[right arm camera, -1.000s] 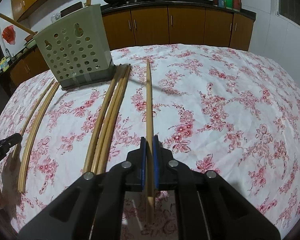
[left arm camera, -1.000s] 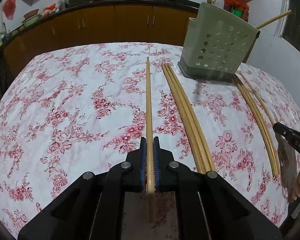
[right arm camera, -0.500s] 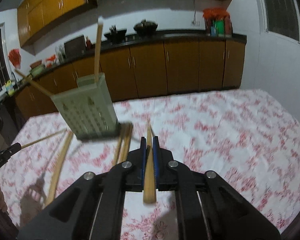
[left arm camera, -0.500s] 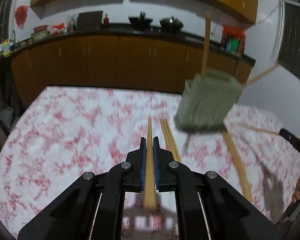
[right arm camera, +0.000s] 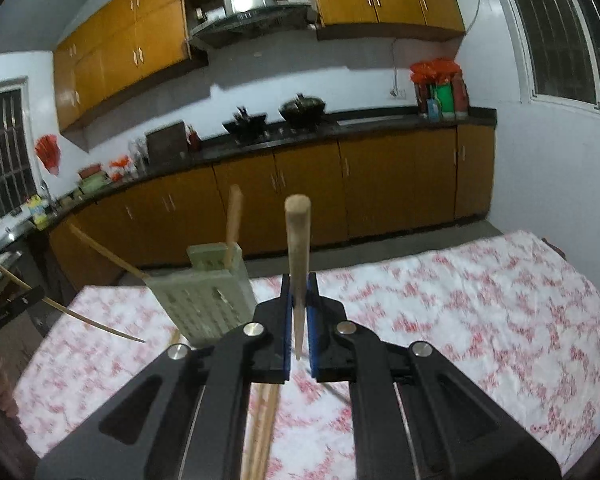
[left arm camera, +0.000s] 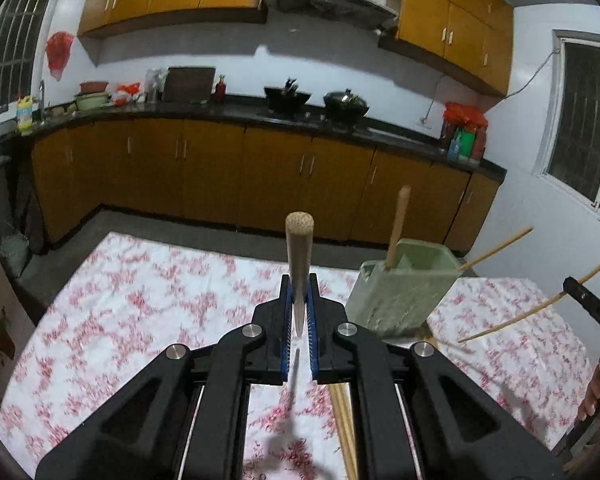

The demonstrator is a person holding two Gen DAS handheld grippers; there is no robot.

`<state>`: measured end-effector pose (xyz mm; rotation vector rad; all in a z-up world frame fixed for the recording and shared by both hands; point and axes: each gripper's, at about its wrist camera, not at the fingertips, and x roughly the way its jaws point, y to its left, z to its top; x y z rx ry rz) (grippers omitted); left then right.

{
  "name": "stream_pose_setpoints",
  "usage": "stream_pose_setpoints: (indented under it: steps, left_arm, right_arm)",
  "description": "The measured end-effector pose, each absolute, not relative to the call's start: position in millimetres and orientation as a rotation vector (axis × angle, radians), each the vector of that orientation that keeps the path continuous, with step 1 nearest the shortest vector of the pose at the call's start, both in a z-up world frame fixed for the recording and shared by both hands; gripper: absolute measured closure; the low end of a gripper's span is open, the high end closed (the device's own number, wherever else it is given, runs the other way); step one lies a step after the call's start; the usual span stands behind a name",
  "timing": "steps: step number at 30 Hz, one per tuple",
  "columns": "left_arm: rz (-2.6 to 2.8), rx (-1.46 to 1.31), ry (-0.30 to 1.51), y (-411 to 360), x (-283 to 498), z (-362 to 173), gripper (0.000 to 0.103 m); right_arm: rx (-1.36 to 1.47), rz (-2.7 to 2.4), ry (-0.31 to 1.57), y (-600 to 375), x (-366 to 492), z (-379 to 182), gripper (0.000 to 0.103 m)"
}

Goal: Organize utensils
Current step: 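Lift the chopstick upright with the right gripper over the green holder, then release the chopstick into the green holder by opening the right gripper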

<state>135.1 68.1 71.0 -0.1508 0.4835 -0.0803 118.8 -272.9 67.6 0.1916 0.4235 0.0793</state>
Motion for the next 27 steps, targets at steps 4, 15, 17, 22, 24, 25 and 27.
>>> stream_pose_setpoints:
  steps: [4, 15, 17, 22, 24, 25, 27]
  left_arm:
    - [-0.130, -0.132, 0.444, 59.7, 124.9, 96.3, 0.096]
    - [-0.254, -0.127, 0.372, 32.8, 111.7, 139.9, 0.096]
    - [-0.252, -0.135, 0.343, 27.1, 115.3, 145.6, 0.096]
    - [-0.236, -0.139, 0.281, 14.0, 132.1, 155.9, 0.096]
    - [-0.228, -0.138, 0.265, 8.7, 138.1, 157.9, 0.096]
    - [-0.232, -0.145, 0.267, 6.0, 143.6, 158.0, 0.096]
    - [-0.226, -0.145, 0.261, 0.9, 151.5, 156.5, 0.096]
  right_arm:
    - [0.211, 0.158, 0.377, -269.9, 110.4, 99.5, 0.095]
    - [0.204, 0.247, 0.270, -248.6, 107.4, 149.6, 0.095]
    - [0.198, 0.247, 0.264, -244.4, 113.4, 152.3, 0.095]
    - [0.172, 0.231, 0.265, -231.3, 134.8, 152.7, 0.095]
    - [0.167, 0.220, 0.276, -228.5, 147.4, 148.4, 0.095]
    - [0.170, 0.218, 0.286, -228.2, 153.7, 146.3, 0.095]
    - [0.181, 0.211, 0.310, -227.5, 167.7, 139.1, 0.095]
